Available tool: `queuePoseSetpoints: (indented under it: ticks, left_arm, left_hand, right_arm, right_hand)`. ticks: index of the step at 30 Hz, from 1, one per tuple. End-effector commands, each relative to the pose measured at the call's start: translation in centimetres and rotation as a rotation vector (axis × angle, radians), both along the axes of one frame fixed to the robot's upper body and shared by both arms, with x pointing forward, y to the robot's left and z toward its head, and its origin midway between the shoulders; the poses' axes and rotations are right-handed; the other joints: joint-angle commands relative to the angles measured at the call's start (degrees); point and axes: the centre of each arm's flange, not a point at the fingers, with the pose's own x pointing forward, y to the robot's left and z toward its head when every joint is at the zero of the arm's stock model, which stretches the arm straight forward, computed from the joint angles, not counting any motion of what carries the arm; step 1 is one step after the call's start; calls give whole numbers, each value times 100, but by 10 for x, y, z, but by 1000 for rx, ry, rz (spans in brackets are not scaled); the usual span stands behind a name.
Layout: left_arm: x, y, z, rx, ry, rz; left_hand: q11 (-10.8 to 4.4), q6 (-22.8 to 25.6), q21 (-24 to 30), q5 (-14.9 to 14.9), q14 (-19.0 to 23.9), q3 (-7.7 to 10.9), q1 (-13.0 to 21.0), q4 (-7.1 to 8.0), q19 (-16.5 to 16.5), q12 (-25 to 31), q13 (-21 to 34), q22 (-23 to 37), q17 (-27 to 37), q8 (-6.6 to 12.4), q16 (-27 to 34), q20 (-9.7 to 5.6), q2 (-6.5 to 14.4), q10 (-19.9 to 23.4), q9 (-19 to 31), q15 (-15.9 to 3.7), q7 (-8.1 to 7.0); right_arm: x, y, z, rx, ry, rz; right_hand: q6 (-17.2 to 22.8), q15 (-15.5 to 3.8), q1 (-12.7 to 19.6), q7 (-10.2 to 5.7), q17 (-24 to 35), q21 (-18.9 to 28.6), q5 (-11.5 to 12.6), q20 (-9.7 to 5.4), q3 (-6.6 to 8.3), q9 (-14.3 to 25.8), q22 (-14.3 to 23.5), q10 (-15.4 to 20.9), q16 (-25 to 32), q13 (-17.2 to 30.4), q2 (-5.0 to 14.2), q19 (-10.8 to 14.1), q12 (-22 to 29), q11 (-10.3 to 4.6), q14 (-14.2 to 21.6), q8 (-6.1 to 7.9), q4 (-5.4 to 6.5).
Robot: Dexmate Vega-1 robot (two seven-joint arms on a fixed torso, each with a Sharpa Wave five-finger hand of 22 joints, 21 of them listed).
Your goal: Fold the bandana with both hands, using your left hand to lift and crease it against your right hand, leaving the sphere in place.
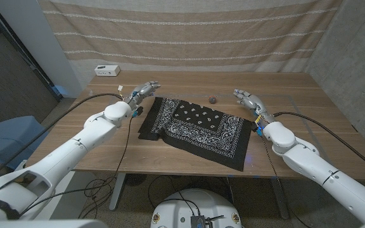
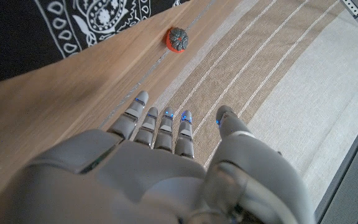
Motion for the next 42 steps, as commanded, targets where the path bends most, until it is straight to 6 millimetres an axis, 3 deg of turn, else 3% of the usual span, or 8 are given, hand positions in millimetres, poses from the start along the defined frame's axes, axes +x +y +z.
queuePoseSetpoints:
  ticks: [1, 3, 8, 21, 27, 36, 42]
  left_arm:
    - [-1, -9, 22, 194, -7, 101]
    - [-1, -10, 23, 213, -3, 103]
    - [0, -14, 27, 281, 12, 128]
    - [1, -30, 32, 439, 5, 214]
    - [5, -37, 35, 511, 14, 266]
    - [12, -52, 40, 619, 58, 345]
    - [11, -61, 41, 683, 70, 390]
  left_hand:
    - [-22, 130, 67, 15, 186, 10, 165, -64, 124, 48, 23, 16, 30, 35, 83, 0, 21, 131, 33, -37, 6]
    - [-81, 288, 81, -1, 247, -55, 250, -92, 163, 49, 25, 16, 29, 44, 67, -95, -93, 229, 33, -135, -78]
    - [-103, 414, 98, -17, 335, -166, 288, -96, 218, 49, 27, 13, 30, 33, 61, -131, -248, 339, 31, -164, -98]
    - [-198, 895, 206, 5, 690, -206, 832, -148, 527, 83, 32, 1, 28, 54, 81, -274, -266, 780, 37, -355, -89]
    - [-278, 1211, 297, -1, 995, -276, 1227, -163, 789, 85, 30, -10, 27, 65, 121, -344, -380, 1035, 39, -494, -96]
    - [-296, 1288, 366, -7, 1130, -327, 1473, -176, 982, 52, 30, -17, 27, 33, 129, -363, -473, 1097, 41, -538, -107]
    - [-373, 1550, 425, -24, 1383, -471, 1815, -155, 1161, 76, 31, -26, 38, 37, 165, -402, -660, 1396, 45, -605, -121]
  right_arm:
    - [-32, 7, -11, -121, -2, -127]
    - [-37, 9, -13, -147, -6, -141]
    - [-50, 13, -17, -198, -4, -178]
    - [-85, 28, -39, -314, 13, -235]
    - [-95, 35, -48, -336, 26, -234]
    - [-106, 41, -55, -370, 33, -236]
    - [-113, 46, -64, -396, 37, -236]
  right_hand:
    - [159, -11, 101, 23, 29, 41, 31, 36, 90, 23, 14, 158, 65, 22, 17, 107, 68, 11, 154, 35, 22]
    - [237, -31, 128, 26, 38, 53, 34, 57, 119, 23, 15, 249, 89, 23, 16, 150, 86, 26, 221, 45, 33]
    - [359, -61, 184, 27, 47, 64, 40, 68, 169, 24, 17, 349, 115, 24, 11, 204, 94, 21, 308, 59, 36]
    - [692, -183, 324, 27, 78, 101, 38, 96, 275, 25, 22, 657, 223, 28, 1, 378, 126, 32, 622, 89, 44]
    - [862, -203, 358, 37, 94, 109, 33, 104, 301, 26, 25, 793, 254, 30, 1, 431, 144, 23, 702, 114, 61]
    - [1177, -256, 408, 68, 127, 118, 25, 105, 345, 28, 29, 1015, 333, 33, 10, 506, 170, 54, 893, 158, 101]
    - [1358, -264, 450, 83, 140, 127, 26, 112, 378, 28, 30, 1066, 346, 34, 17, 553, 162, 36, 923, 188, 106]
